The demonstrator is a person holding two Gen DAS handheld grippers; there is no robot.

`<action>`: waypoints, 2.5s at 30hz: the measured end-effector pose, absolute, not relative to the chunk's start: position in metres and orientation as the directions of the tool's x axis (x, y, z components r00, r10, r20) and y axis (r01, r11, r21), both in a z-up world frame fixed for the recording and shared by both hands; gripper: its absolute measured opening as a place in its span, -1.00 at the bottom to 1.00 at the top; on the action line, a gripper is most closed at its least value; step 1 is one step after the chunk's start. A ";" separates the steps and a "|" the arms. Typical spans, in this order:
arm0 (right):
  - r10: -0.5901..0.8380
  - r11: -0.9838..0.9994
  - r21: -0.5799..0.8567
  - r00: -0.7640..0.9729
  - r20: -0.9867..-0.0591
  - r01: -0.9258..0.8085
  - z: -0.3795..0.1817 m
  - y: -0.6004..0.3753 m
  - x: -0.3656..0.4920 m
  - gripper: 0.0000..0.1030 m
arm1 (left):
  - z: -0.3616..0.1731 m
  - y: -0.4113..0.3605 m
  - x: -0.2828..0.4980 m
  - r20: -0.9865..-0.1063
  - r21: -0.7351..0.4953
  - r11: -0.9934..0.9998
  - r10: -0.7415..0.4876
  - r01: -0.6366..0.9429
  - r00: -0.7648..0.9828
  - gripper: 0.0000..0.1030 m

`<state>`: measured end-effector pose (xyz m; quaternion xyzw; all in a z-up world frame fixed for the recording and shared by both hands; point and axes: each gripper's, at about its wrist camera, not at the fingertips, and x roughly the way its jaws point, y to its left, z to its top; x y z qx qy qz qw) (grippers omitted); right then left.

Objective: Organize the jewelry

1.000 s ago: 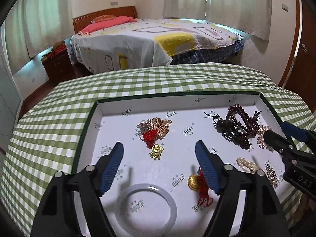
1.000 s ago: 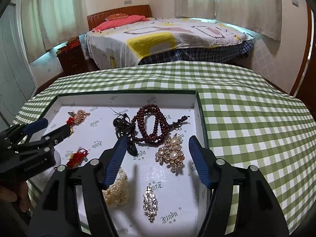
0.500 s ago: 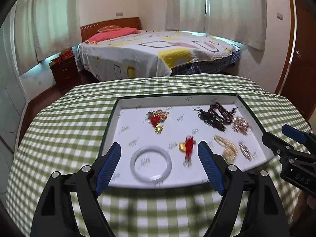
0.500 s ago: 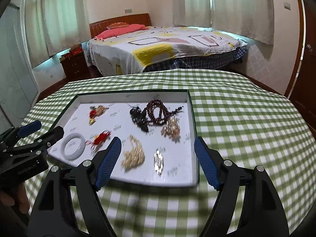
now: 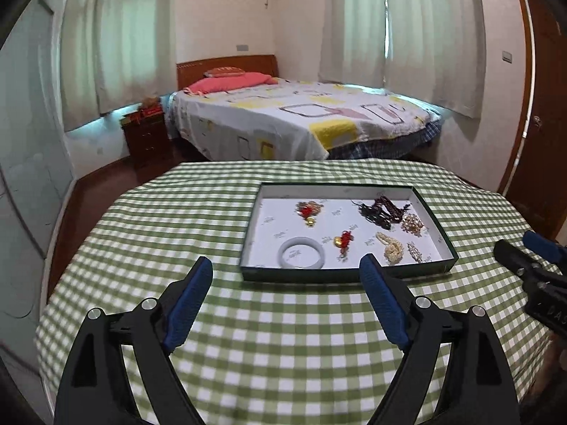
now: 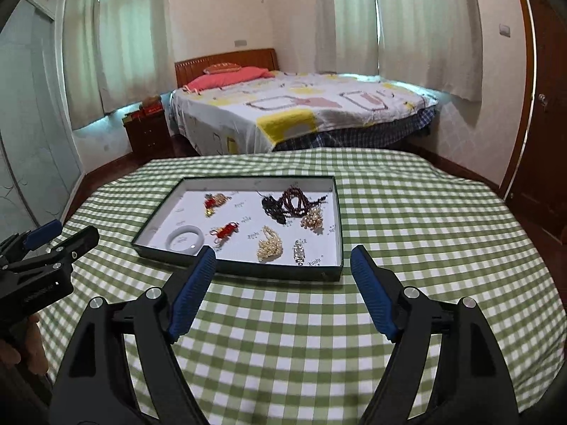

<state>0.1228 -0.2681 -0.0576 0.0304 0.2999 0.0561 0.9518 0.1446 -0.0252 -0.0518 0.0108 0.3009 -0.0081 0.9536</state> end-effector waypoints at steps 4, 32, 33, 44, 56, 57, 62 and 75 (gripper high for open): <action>0.129 0.991 0.087 0.831 -0.541 -0.098 -0.043 -0.269 0.101 0.49 | -0.038 -0.017 0.124 -0.549 0.008 1.000 0.003 0.002 0.836 0.60; 0.126 0.992 0.040 0.896 -0.426 -0.120 0.015 -0.267 0.025 0.57 | 0.018 -0.008 0.049 -0.431 -0.012 1.000 -0.004 -0.001 0.902 0.63; 0.125 0.992 0.039 0.897 -0.424 -0.120 0.016 -0.267 0.024 0.57 | 0.019 -0.008 0.048 -0.429 -0.011 1.000 -0.004 0.000 0.903 0.63; 0.127 0.992 0.038 0.897 -0.423 -0.122 0.016 -0.267 0.022 0.57 | 0.019 -0.008 0.045 -0.429 -0.015 1.000 -0.008 0.002 0.903 0.63; 0.127 0.992 0.035 0.897 -0.423 -0.124 0.017 -0.264 0.020 0.57 | 0.018 -0.009 0.044 -0.424 -0.023 1.000 -0.005 -0.005 0.906 0.63; 0.127 0.992 0.036 0.897 -0.423 -0.124 0.017 -0.264 0.020 0.57 | 0.018 -0.009 0.044 -0.423 -0.023 1.000 -0.005 -0.005 0.906 0.63; 0.128 0.992 0.036 0.896 -0.426 -0.124 0.017 -0.264 0.020 0.57 | 0.018 -0.009 0.045 -0.425 -0.024 1.000 -0.006 -0.004 0.905 0.63; 0.129 0.991 0.037 0.895 -0.426 -0.125 0.017 -0.264 0.020 0.57 | 0.017 -0.008 0.045 -0.421 -0.026 1.000 -0.005 -0.006 0.907 0.63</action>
